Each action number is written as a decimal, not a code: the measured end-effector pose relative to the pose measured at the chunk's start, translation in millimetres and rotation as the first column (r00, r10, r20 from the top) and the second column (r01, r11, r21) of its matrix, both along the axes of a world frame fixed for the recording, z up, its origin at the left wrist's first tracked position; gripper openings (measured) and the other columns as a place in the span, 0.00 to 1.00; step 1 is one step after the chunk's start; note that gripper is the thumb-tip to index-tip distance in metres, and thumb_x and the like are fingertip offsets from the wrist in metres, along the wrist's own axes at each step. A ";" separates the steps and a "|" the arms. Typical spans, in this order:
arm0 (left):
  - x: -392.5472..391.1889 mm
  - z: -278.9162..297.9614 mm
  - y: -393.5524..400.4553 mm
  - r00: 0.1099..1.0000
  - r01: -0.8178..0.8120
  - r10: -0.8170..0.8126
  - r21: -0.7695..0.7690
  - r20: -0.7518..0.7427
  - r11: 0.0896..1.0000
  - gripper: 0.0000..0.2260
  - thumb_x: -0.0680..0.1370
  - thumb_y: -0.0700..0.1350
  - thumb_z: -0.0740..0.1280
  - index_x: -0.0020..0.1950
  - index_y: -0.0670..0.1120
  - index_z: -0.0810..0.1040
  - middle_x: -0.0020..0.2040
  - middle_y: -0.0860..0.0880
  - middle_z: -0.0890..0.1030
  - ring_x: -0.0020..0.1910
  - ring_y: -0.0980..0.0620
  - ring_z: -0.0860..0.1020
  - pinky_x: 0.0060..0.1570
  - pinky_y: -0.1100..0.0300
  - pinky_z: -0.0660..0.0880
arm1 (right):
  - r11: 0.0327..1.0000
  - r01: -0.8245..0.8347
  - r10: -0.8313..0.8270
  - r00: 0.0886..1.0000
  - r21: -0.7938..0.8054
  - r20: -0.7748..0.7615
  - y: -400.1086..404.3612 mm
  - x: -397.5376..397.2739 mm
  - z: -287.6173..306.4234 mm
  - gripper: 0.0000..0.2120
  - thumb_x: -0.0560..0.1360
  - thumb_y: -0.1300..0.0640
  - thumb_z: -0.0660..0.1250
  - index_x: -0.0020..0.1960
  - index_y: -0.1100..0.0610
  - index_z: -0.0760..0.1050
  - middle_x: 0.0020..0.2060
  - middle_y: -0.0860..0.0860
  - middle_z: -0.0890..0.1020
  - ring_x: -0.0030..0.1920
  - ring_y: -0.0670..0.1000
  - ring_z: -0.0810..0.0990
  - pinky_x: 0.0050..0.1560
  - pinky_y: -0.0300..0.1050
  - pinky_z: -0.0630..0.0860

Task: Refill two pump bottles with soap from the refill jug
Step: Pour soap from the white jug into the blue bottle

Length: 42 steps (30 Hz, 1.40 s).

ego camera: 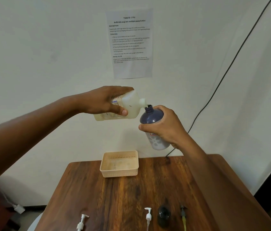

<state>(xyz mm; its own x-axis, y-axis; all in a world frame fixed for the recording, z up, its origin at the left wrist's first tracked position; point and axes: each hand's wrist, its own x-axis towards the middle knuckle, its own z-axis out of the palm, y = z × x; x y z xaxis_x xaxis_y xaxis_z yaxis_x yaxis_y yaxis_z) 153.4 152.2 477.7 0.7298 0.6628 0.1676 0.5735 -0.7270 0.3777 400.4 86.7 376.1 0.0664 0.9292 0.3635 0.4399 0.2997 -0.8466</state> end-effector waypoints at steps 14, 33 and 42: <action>1.4 4.6 -1.5 1.000 -0.021 0.020 -0.008 -0.023 1.000 0.34 0.76 0.54 0.75 0.79 0.55 0.67 0.64 0.58 0.78 0.60 0.55 0.78 0.54 0.63 0.73 | 1.000 0.002 -0.002 1.000 0.005 -0.003 1.1 -0.2 0.1 0.28 0.53 0.40 0.82 0.50 0.43 0.77 0.44 0.41 0.83 0.44 0.42 0.82 0.39 0.37 0.77; 3.7 12.0 -0.3 0.999 -0.006 0.007 0.005 -0.046 1.000 0.33 0.75 0.56 0.75 0.78 0.57 0.68 0.61 0.62 0.78 0.58 0.60 0.79 0.52 0.68 0.74 | 1.000 0.011 -0.011 1.000 0.010 -0.005 2.3 -0.3 1.2 0.28 0.55 0.41 0.82 0.51 0.43 0.77 0.44 0.40 0.83 0.44 0.40 0.82 0.40 0.37 0.77; 2.7 12.9 -0.9 0.999 0.003 -0.003 0.008 -0.035 1.000 0.33 0.75 0.57 0.76 0.77 0.57 0.69 0.61 0.62 0.79 0.58 0.63 0.78 0.50 0.74 0.74 | 1.000 0.002 -0.002 1.000 0.012 -0.004 0.3 -0.7 1.9 0.31 0.54 0.38 0.81 0.54 0.44 0.77 0.47 0.42 0.82 0.47 0.44 0.82 0.41 0.39 0.77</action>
